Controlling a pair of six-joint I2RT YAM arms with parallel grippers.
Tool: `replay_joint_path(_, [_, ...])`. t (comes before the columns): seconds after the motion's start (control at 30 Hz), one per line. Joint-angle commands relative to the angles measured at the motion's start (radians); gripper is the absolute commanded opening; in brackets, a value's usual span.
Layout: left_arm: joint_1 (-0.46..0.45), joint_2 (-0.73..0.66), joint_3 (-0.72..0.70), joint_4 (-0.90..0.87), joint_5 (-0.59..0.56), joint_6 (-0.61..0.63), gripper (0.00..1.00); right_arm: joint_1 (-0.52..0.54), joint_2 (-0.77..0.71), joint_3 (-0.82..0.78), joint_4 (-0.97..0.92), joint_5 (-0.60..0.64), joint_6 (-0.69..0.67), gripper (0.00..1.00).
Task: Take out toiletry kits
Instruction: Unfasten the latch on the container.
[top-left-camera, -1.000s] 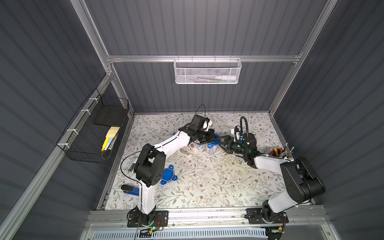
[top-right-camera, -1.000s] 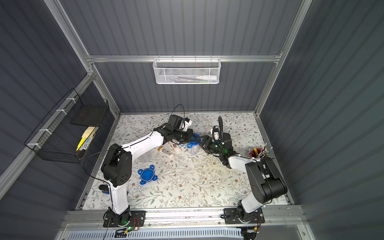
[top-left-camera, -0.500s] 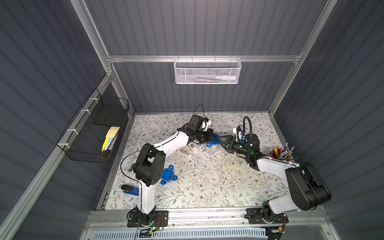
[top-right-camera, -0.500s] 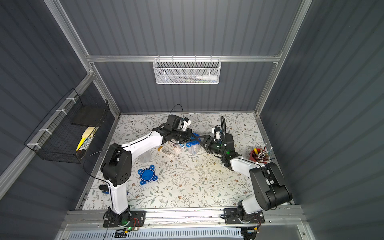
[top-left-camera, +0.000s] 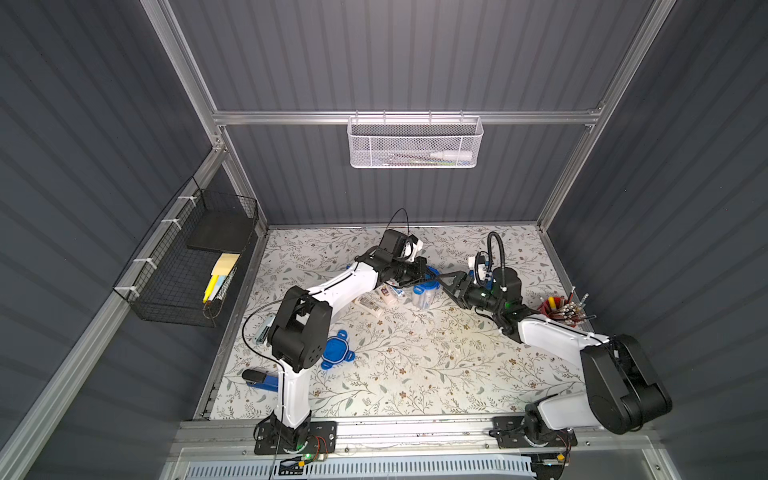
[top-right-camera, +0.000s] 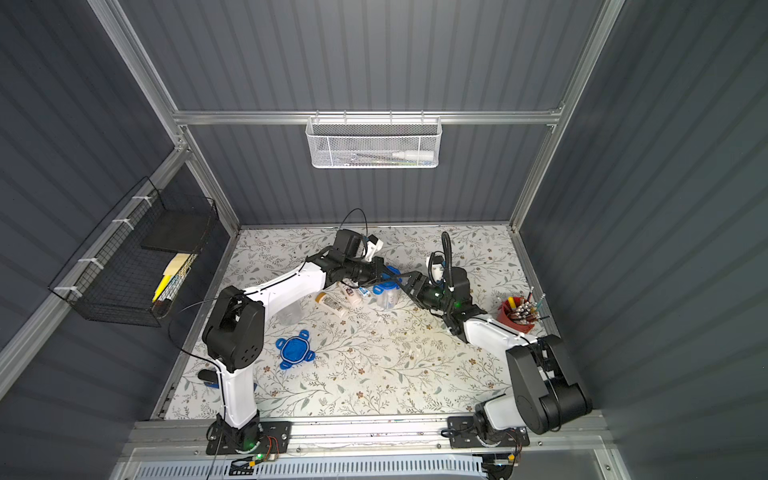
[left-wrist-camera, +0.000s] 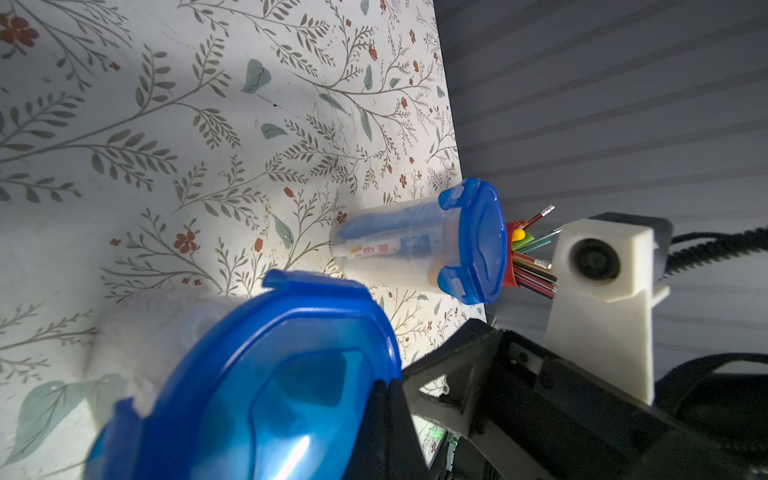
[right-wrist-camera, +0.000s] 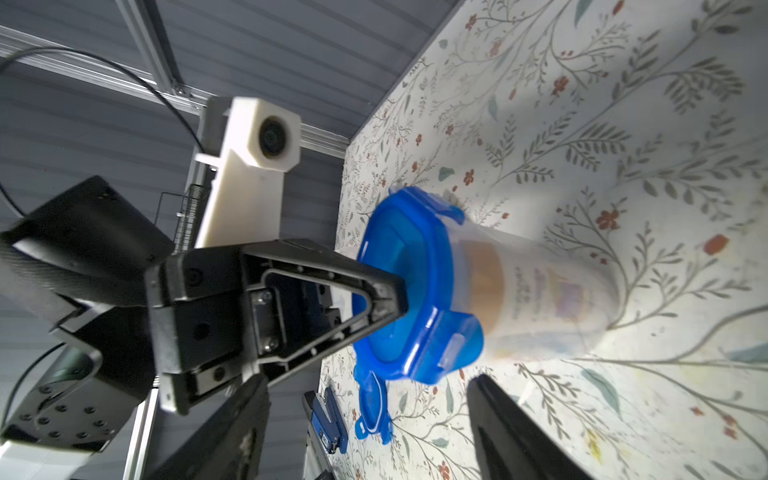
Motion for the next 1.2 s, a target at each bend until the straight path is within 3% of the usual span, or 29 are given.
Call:
replay_joint_path(0.0, [0.013,0.133,-0.084,-0.298,-0.153,0.002,0.0,-0.001,0.059,0.006,0.028,0.01,-0.022,0.78])
replay_joint_path(0.4, [0.012,0.151,-0.081,-0.296,-0.15,-0.003,0.0,0.0,0.216,0.056,0.383,-0.11,0.091,0.73])
replay_joint_path(0.97, [0.011,0.15,-0.112,-0.272,-0.149,-0.018,0.0,0.003,0.102,-0.003,0.428,-0.074,0.038,0.71])
replay_joint_path(1.17, [0.012,0.148,-0.192,-0.252,-0.149,-0.029,0.0,0.003,0.071,-0.021,0.448,-0.071,0.033,0.7])
